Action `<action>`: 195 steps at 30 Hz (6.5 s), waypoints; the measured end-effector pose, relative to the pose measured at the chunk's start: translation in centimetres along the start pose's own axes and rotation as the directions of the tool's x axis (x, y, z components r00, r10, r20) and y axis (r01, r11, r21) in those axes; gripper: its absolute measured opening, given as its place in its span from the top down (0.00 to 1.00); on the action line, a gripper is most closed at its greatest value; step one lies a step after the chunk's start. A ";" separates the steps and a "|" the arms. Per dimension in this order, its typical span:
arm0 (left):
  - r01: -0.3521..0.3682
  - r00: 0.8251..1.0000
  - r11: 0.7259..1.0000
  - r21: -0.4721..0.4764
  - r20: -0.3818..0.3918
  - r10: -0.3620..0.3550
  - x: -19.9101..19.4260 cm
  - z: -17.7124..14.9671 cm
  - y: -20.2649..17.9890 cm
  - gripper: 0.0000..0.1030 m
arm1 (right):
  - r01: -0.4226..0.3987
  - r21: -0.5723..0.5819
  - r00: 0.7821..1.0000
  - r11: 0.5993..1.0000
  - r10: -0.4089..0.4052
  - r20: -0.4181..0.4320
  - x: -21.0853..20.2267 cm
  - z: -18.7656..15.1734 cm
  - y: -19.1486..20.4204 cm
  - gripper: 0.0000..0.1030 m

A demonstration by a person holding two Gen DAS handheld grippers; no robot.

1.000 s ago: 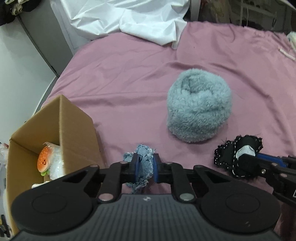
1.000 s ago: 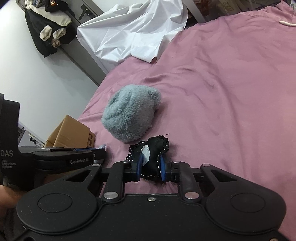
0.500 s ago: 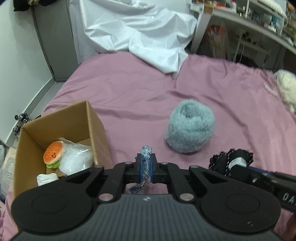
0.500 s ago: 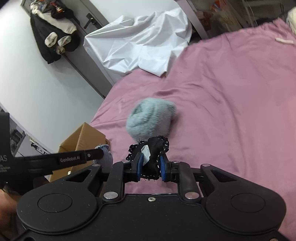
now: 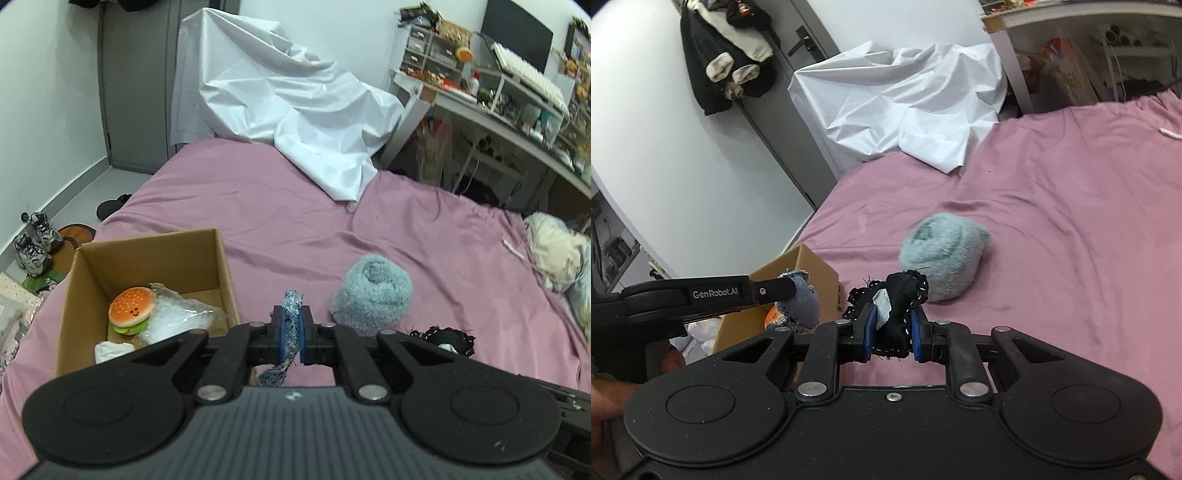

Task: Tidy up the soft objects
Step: 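Carry both plushes over the box and open both tools to drop them, then move both tools toward the grey fuzzy plush ball on the bed, then close both tools on the grey fuzzy plush ball, then lift and carry the grey plush ball with both tools over the box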

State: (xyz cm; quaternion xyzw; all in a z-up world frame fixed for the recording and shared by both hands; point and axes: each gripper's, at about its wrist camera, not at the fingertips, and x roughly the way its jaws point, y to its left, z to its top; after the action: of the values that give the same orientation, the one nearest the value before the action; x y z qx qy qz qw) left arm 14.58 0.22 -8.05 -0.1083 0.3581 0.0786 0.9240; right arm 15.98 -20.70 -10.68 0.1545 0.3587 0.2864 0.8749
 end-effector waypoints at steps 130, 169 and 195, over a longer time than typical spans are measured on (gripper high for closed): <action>0.092 0.994 0.995 -0.038 -0.057 -0.094 8.7 3.2 -3.1 0.27 | 0.005 0.196 1.000 0.981 0.001 -0.031 5.9 4.9 -7.3 0.55; 0.232 0.953 0.949 -0.215 -0.147 -0.267 9.0 3.7 -2.9 0.77 | -0.057 0.332 0.997 0.942 0.070 -0.027 5.0 5.0 -6.8 0.77; 0.244 0.970 0.928 -0.281 0.048 -0.240 -1.3 4.1 5.6 0.77 | -0.155 0.100 0.988 0.983 0.153 0.030 3.0 5.1 5.0 0.76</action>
State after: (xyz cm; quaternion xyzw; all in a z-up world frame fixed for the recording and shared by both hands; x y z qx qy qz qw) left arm 15.02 6.54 -5.03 -0.2829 0.3209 0.0154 0.9037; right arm 19.47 -15.29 -6.36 0.2295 0.3502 0.3329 0.8449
